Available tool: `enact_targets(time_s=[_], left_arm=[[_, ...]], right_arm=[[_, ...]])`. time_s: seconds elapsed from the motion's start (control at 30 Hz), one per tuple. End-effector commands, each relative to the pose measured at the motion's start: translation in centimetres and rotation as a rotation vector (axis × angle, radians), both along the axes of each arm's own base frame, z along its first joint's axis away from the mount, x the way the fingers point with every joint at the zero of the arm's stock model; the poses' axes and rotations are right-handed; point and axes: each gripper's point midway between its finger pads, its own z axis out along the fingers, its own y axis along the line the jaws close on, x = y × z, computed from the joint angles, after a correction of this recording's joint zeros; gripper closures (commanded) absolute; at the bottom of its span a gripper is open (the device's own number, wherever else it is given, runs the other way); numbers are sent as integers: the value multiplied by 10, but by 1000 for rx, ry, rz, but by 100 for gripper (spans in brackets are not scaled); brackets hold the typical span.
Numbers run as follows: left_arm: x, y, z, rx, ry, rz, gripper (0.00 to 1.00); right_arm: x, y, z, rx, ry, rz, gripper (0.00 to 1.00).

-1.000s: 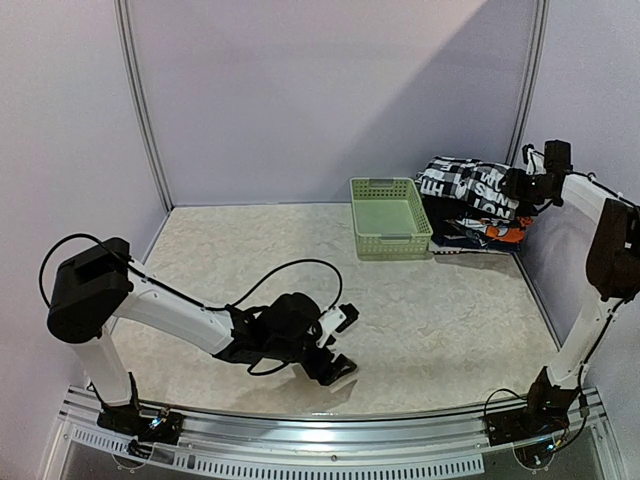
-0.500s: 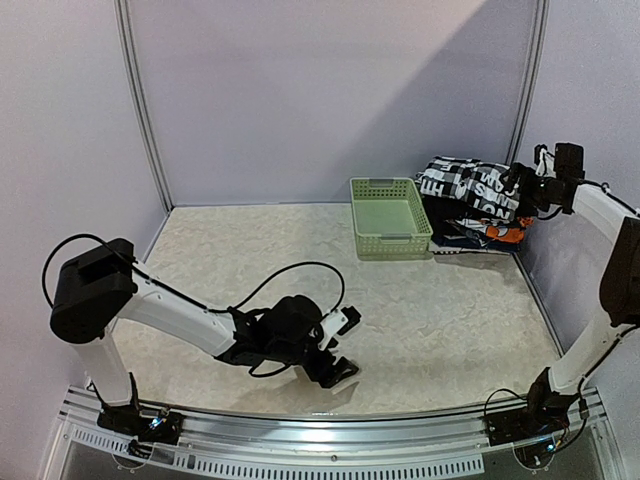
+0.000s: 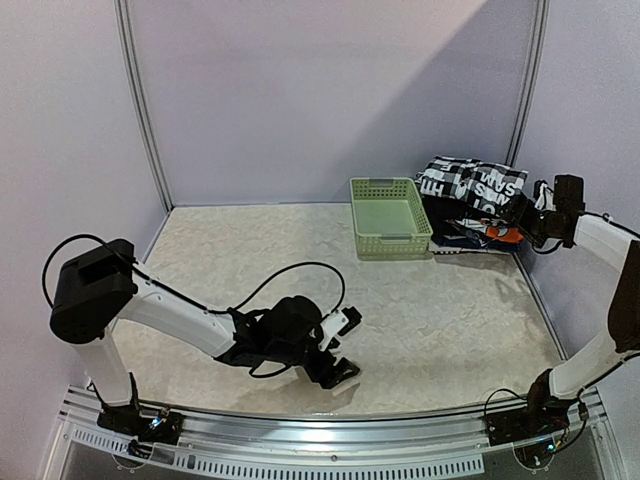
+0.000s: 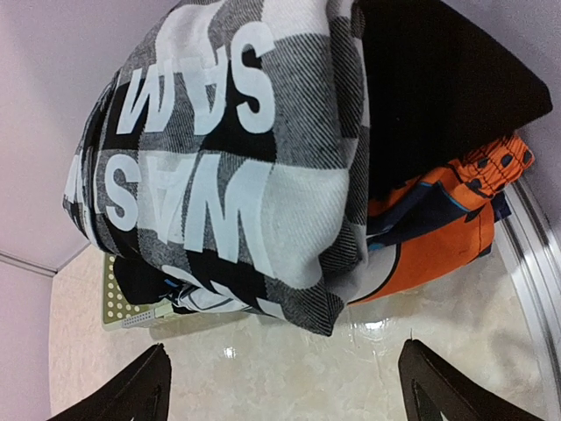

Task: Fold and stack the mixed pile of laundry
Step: Place the square-folded shirt at the corner of the board.

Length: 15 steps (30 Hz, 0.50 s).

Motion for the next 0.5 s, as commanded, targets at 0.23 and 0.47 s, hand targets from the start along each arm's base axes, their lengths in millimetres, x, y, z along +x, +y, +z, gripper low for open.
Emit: enact_targets(time_s=[0.23, 0.47], left_arm=[[-11, -6, -2, -18, 12, -21, 14], [-9, -3, -1, -9, 4, -10, 14]], right_arm=[[27, 1, 7, 62, -94, 4, 15], [40, 0, -1, 83, -78, 10, 23]])
